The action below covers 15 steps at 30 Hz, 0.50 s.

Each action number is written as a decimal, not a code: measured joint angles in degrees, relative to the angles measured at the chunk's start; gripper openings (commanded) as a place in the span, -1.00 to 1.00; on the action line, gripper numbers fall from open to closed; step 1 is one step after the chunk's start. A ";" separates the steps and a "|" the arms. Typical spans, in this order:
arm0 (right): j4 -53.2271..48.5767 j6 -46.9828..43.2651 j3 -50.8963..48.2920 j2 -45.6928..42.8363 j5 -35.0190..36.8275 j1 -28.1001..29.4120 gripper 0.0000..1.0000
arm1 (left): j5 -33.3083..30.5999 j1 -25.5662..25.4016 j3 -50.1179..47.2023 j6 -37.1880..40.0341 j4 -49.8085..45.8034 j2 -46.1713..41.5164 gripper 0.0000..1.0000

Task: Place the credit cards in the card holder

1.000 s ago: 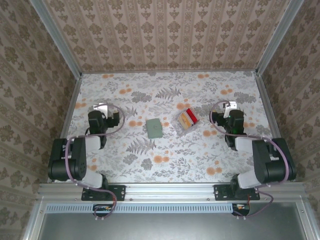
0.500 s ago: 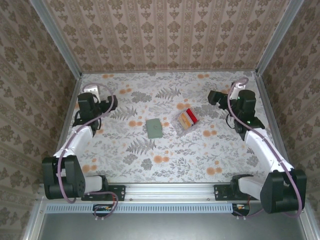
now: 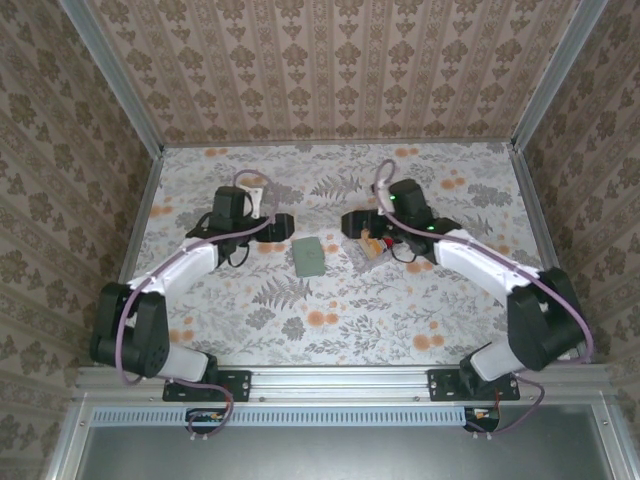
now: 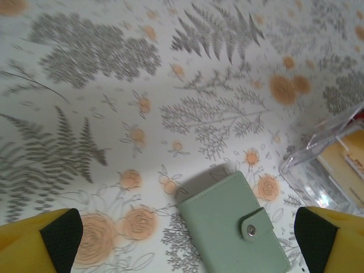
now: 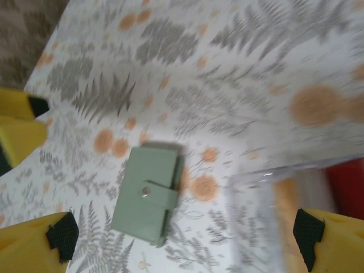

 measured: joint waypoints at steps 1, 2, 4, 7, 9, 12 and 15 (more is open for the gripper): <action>-0.85 -0.04 1.53 2.08 0.02 1.49 1.00 | 0.17 -0.66 0.90 0.02 -0.35 1.36 1.00; -1.73 -0.07 2.93 3.65 0.02 2.60 1.00 | 0.15 -1.20 1.70 0.02 -0.74 2.43 1.00; -3.76 -0.26 6.38 6.80 0.46 4.94 1.00 | 0.15 -2.45 3.58 0.07 -1.57 4.70 1.00; -6.12 -0.46 11.45 10.05 1.55 6.91 1.00 | 0.15 -3.82 5.16 0.07 -1.73 6.73 1.00; -7.78 -0.52 15.02 11.91 2.27 7.19 1.00 | 0.22 -4.17 5.18 0.07 -1.42 7.34 1.00; -10.25 -1.20 20.02 14.73 3.32 7.21 0.94 | 0.09 -4.15 5.53 0.26 -1.36 8.50 1.00; -14.36 -2.14 24.87 18.14 4.15 7.21 0.78 | -0.81 -3.82 5.77 0.33 -1.07 9.62 1.00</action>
